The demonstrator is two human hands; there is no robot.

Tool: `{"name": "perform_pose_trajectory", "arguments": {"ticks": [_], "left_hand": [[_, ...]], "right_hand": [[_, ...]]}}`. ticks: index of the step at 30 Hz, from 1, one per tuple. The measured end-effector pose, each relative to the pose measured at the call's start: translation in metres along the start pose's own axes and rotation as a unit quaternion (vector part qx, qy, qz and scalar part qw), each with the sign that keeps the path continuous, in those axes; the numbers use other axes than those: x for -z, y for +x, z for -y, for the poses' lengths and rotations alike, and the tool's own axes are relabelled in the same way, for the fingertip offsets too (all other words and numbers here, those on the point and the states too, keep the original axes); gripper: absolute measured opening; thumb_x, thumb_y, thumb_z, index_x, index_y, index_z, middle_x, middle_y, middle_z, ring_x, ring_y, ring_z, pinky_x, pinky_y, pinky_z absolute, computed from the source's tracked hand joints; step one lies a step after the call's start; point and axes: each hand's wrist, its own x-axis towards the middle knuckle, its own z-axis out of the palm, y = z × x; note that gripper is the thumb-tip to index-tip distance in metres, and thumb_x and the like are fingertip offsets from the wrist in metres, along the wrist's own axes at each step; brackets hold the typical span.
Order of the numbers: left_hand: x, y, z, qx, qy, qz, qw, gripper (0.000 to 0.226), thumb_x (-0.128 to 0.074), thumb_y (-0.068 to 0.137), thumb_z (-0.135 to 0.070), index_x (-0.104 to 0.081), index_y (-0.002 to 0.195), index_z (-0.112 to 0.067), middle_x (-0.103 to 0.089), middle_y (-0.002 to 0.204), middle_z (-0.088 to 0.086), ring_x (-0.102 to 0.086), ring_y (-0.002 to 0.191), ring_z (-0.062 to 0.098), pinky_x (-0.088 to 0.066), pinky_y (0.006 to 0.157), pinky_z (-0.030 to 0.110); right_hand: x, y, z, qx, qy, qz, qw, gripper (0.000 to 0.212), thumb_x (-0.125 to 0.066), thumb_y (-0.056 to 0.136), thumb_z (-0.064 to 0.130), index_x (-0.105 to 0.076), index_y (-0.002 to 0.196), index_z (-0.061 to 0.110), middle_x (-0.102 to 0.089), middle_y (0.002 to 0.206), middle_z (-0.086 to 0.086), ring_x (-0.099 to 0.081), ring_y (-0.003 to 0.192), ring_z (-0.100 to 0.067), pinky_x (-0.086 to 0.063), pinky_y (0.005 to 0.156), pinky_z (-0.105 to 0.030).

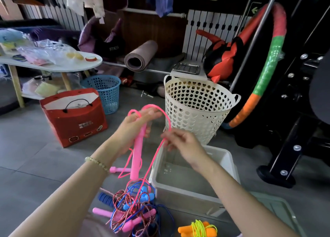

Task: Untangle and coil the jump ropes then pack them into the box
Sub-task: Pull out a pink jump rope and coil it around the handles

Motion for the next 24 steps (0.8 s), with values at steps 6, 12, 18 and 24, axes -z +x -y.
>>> {"name": "perform_pose_trajectory", "arguments": {"ticks": [6,12,18,24], "left_hand": [[-0.019,-0.005,0.042,0.042,0.174,0.132,0.975,0.021,-0.055,0.095,-0.019,-0.070,0.098,-0.005,-0.059,0.080,0.018,-0.044,0.046,0.007,-0.040,0.046,0.016],[-0.026,0.002,0.012,-0.025,0.019,0.019,0.999,0.016,-0.054,0.095,-0.015,-0.069,0.093,-0.009,-0.064,0.071,-0.001,-0.047,0.046,0.005,-0.041,0.047,0.015],[-0.024,0.006,-0.021,-0.028,-0.106,0.008,0.994,0.015,-0.053,0.093,-0.015,-0.068,0.094,-0.012,-0.068,0.070,-0.007,-0.043,0.043,0.002,-0.038,0.043,0.013],[0.002,0.006,0.007,-0.009,0.052,0.029,0.998,0.018,-0.054,0.095,-0.029,-0.071,0.099,-0.031,-0.073,0.093,-0.012,-0.044,0.045,0.003,-0.040,0.043,0.013]], "right_hand": [[0.030,0.006,0.017,0.035,0.117,-0.154,0.981,0.018,-0.051,0.094,0.015,-0.065,0.084,0.008,-0.058,0.063,-0.001,-0.056,0.060,-0.009,-0.050,0.062,-0.018],[0.023,0.000,0.005,-0.055,0.148,-0.029,0.987,0.035,-0.046,0.086,0.042,-0.061,0.091,0.011,-0.060,0.077,-0.004,-0.061,0.065,-0.014,-0.048,0.069,-0.032],[-0.002,-0.009,-0.011,-0.060,0.024,0.131,0.989,0.009,-0.057,0.091,0.012,-0.064,0.091,0.019,-0.065,0.082,0.012,-0.060,0.079,-0.002,-0.047,0.079,-0.021],[0.018,-0.001,0.015,0.032,0.081,-0.083,0.993,0.012,-0.058,0.087,0.007,-0.070,0.090,0.006,-0.071,0.068,0.004,-0.065,0.063,-0.004,-0.054,0.069,-0.016]]}}
